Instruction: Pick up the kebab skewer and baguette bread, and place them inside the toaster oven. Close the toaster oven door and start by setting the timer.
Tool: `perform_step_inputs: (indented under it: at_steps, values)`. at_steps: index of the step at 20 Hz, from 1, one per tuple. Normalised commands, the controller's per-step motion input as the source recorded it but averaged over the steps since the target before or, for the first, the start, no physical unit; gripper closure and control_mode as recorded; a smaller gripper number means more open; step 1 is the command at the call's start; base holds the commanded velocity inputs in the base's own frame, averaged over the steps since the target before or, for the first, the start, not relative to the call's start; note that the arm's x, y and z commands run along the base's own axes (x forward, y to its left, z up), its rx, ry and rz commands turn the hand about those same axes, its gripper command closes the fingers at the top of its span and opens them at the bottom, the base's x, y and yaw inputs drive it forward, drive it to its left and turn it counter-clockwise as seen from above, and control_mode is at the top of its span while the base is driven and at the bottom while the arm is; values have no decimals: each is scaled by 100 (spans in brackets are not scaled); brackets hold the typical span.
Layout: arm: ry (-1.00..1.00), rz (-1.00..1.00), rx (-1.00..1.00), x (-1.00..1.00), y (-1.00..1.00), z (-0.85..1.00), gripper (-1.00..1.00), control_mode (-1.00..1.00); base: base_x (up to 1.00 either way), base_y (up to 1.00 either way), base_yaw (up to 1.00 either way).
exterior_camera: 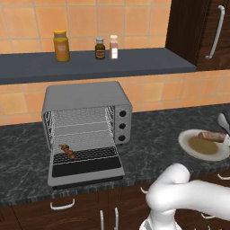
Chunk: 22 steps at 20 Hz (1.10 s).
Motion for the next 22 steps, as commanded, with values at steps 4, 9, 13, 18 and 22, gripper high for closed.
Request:
perform_step_inputs:
  at_steps: [4, 9, 13, 18, 22]
  values:
    - [-6, -34, -4, -97, 100, 15, 100, -100, 0, 0, 0]
    - [0, -24, -3, -44, 100, 49, 100, -100, 0, 0, 0]
    - [-1, -14, -1, -7, 100, 50, 100, -100, 0, 0, 0]
    - [-2, -17, 0, -14, 100, 31, 100, -100, 0, 0, 0]
    - [-2, -16, 0, -15, 100, 17, 100, -100, 0, 0, 0]
